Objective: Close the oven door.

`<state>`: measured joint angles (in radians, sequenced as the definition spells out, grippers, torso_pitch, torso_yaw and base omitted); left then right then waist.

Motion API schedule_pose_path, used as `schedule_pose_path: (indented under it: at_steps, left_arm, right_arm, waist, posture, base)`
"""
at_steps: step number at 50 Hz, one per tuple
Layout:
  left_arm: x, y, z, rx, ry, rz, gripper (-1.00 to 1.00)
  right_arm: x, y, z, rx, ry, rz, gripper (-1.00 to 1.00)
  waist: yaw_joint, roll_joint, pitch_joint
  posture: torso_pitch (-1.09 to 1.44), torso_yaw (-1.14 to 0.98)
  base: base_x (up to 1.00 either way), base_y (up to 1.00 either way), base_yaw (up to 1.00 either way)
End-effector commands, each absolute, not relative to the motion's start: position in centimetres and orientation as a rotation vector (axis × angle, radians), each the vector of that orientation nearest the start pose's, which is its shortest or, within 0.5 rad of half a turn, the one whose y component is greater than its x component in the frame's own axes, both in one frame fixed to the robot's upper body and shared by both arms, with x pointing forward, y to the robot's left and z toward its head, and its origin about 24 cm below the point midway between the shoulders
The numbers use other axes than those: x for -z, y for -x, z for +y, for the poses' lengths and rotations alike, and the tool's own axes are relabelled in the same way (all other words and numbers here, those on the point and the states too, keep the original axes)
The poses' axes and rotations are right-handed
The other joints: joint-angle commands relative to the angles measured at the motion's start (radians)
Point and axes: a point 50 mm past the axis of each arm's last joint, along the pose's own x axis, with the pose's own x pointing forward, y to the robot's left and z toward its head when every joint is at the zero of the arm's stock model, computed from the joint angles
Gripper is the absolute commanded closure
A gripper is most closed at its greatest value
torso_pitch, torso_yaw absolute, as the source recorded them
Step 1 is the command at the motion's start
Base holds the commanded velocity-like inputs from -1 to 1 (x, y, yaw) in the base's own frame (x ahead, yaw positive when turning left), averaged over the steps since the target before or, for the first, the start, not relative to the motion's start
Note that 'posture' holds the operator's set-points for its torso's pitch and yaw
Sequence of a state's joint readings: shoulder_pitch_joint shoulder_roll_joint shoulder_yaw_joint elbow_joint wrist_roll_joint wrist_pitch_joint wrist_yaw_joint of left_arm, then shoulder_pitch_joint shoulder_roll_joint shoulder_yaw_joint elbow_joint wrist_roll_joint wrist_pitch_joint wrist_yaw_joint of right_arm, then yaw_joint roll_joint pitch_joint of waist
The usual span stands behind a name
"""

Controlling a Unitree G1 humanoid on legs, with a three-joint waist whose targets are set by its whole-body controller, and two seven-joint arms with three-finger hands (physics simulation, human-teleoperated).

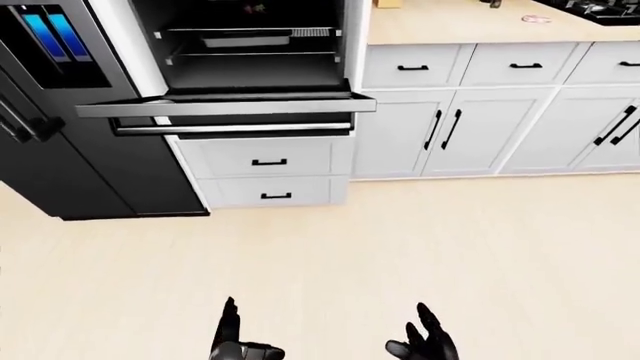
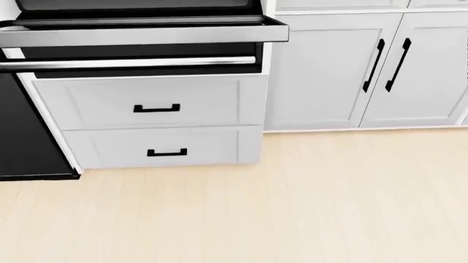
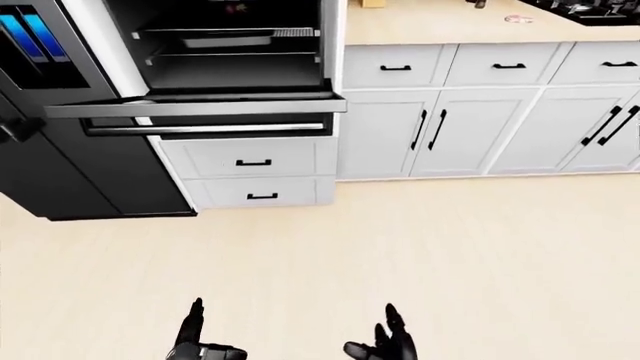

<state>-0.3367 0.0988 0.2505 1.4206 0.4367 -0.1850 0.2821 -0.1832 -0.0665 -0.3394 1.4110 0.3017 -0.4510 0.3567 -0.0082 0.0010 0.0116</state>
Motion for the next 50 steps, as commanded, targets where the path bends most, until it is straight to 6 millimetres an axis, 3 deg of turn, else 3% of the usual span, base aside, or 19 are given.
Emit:
schedule_pose_path:
  at_steps: [1,7,13,15,17,19,22,26,29,30,31,32,43,45,47,48,50]
  left_arm:
    - [11.9,-21.41,19.83,-0.175,-0.44,0.784,-1.0]
    - [11.89,-21.41,19.77,-0.172,-0.446,0.778,-1.0]
    - [11.93,-21.33,19.7,-0.17,-0.453,0.778,-1.0]
    - [11.92,-21.36,19.69,-0.171,-0.451,0.777,-1.0]
    - [11.93,-21.34,19.67,-0.169,-0.453,0.777,-1.0]
    - [11.92,-21.35,19.67,-0.169,-0.454,0.776,-1.0]
    - [11.92,-21.35,19.67,-0.168,-0.455,0.775,-1.0]
    - [11.91,-21.36,19.68,-0.167,-0.455,0.775,-1.0]
    - [11.91,-21.36,19.68,-0.166,-0.455,0.774,-1.0]
    - [11.91,-21.36,19.69,-0.166,-0.456,0.775,-1.0]
    - [11.91,-21.37,19.69,-0.166,-0.456,0.775,-1.0]
    - [11.91,-21.37,19.69,-0.166,-0.456,0.775,-1.0]
    - [11.92,-21.36,19.66,-0.163,-0.457,0.774,-1.0]
    - [11.92,-21.37,19.66,-0.162,-0.457,0.775,-1.0]
    - [11.92,-21.37,19.66,-0.162,-0.456,0.775,-1.0]
    - [11.92,-21.37,19.66,-0.162,-0.456,0.775,-1.0]
    - [11.92,-21.36,19.64,-0.161,-0.457,0.775,-1.0]
  right_arm:
    - [13.06,-17.03,-19.71,0.16,-0.414,0.592,-1.0]
    - [13.03,-17.04,-19.8,0.161,-0.415,0.588,-1.0]
    - [13.06,-16.9,-19.89,0.159,-0.416,0.588,-1.0]
    - [13.06,-16.86,-19.93,0.159,-0.416,0.586,-1.0]
    - [13.07,-16.84,-19.92,0.158,-0.416,0.587,-1.0]
    - [13.06,-16.86,-19.89,0.156,-0.416,0.587,-1.0]
    - [13.07,-16.84,-19.86,0.155,-0.416,0.588,-1.0]
    - [13.08,-16.84,-19.81,0.154,-0.416,0.589,-1.0]
    - [13.09,-16.83,-19.78,0.152,-0.416,0.589,-1.0]
    - [13.1,-16.82,-19.78,0.152,-0.416,0.59,-1.0]
    - [13.1,-16.82,-19.77,0.152,-0.416,0.59,-1.0]
    - [13.1,-16.82,-19.77,0.152,-0.416,0.59,-1.0]
    - [13.12,-16.76,-19.74,0.149,-0.418,0.59,-1.0]
    - [13.12,-16.76,-19.74,0.148,-0.418,0.59,-1.0]
    - [13.12,-16.79,-19.68,0.146,-0.418,0.591,-1.0]
    - [13.12,-16.79,-19.68,0.146,-0.418,0.591,-1.0]
    - [13.12,-16.78,-19.7,0.146,-0.418,0.592,-1.0]
  waist:
    - [0.003,0.008,-0.026]
    - [0.004,-0.026,-0.017]
    - [0.01,0.009,-0.017]
    - [0.014,0.036,-0.016]
    - [0.016,0.08,-0.014]
    - [0.02,0.048,-0.013]
    - [0.02,0.059,-0.016]
    - [0.018,0.034,-0.012]
    - [0.019,-0.017,-0.011]
    - [0.017,-0.045,-0.015]
    - [0.013,-0.09,-0.029]
    - [0.009,-0.065,-0.025]
    - [0.013,0.029,-0.008]
    - [0.014,0.059,-0.009]
    - [0.017,0.112,-0.024]
    - [0.024,0.065,-0.014]
    - [0.02,0.077,-0.015]
  posture:
    - [0.0,0.0]
    - [0.0,0.0]
    - [0.0,0.0]
    - [0.0,0.0]
    - [0.0,0.0]
    - [0.0,0.0]
    - [0.0,0.0]
    - [0.0,0.0]
    - [0.0,0.0]
    - [0.0,0.0]
    - [0.0,0.0]
    - [0.0,0.0]
    - [0.0,0.0]
    - [0.0,0.0]
    - [0.0,0.0]
    - [0.0,0.0]
    - [0.0,0.0]
  base:
    - [0.0,-0.09,0.0]
    - [0.0,-0.1,0.0]
    - [0.0,-0.17,0.0]
    - [0.0,-0.19,0.0]
    - [0.0,-0.19,0.0]
    - [0.0,-0.18,0.0]
    - [0.0,-0.19,0.0]
    - [0.0,-0.19,0.0]
    - [0.0,-0.18,0.0]
    - [0.0,-0.19,0.0]
    - [0.0,-0.19,0.0]
    - [0.0,-0.18,0.0]
    - [0.0,-0.19,0.0]
    - [0.0,-0.18,0.0]
    - [0.0,-0.19,0.0]
    - [0.0,-0.19,0.0]
    - [0.0,-0.18,0.0]
